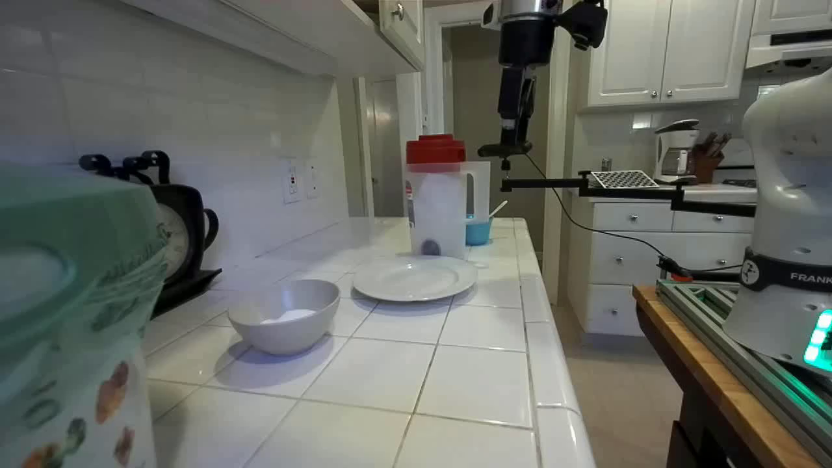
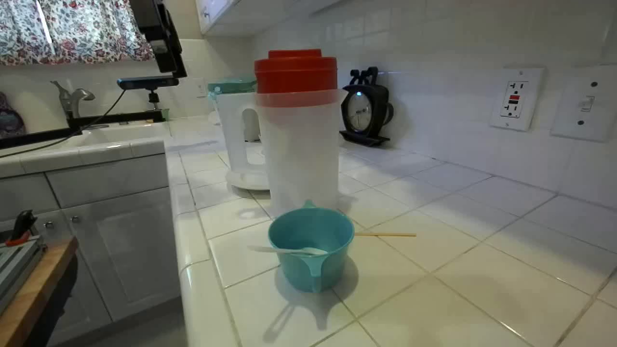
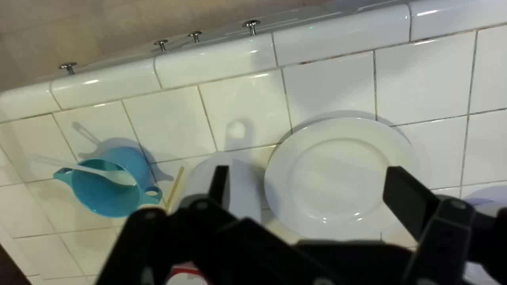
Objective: Close the top cabinet door that is open
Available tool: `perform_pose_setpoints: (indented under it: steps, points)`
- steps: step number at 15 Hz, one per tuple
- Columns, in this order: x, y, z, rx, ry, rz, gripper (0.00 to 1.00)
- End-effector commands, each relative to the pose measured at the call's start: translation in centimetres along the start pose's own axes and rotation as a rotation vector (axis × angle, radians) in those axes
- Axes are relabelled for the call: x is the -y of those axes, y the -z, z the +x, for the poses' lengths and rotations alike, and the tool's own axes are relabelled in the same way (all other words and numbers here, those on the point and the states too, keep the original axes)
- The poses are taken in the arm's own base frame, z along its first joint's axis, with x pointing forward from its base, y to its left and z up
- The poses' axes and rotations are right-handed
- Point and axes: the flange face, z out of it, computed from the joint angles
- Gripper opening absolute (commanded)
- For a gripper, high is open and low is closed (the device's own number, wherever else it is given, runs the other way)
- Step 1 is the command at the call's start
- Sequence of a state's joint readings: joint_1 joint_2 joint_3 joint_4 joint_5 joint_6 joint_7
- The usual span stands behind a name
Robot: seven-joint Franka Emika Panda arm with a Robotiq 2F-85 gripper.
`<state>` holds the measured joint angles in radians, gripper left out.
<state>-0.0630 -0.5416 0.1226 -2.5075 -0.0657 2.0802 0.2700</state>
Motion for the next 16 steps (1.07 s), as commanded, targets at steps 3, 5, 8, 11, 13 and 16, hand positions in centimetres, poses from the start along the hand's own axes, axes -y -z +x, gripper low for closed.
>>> perform_pose_setpoints:
  steps: [3,5,8,11,13,16]
  points:
    - [0.0,0.1,0.0,0.001,0.000,0.000,1.00]
    - [0.0,0.1,0.0,0.001,0.000,0.000,1.00]
    - [0.0,0.1,0.0,0.001,0.000,0.000,1.00]
    - [0.2,0.2,-0.2,0.009,0.016,-0.001,1.00]
    - [0.7,1.3,-1.1,-0.001,0.029,0.000,1.00]
    - [1.8,4.8,-3.5,-0.024,0.064,0.006,1.00]
